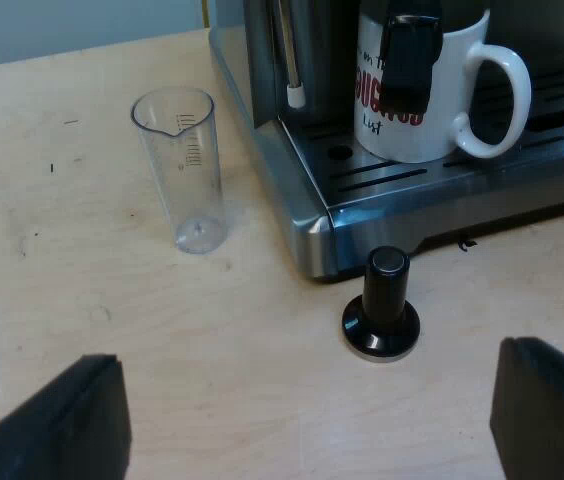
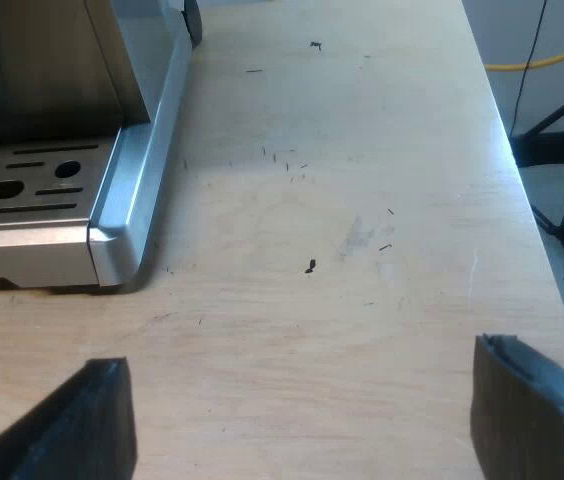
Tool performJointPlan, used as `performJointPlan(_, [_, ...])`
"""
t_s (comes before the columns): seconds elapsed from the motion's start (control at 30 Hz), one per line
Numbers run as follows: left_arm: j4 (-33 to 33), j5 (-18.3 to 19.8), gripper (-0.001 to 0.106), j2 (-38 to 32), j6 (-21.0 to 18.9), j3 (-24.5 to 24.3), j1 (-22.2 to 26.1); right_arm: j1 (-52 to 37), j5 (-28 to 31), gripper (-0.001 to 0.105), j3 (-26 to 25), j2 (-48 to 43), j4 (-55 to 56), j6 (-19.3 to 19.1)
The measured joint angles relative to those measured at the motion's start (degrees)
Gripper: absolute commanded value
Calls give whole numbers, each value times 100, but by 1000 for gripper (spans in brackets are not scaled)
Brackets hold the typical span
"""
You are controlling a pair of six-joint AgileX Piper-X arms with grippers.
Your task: Place mug into machine
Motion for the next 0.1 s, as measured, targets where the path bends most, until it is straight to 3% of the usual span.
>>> performJointPlan(0.1, [0,0,81,0,0,0,0,0,0,70,0,0,0,0])
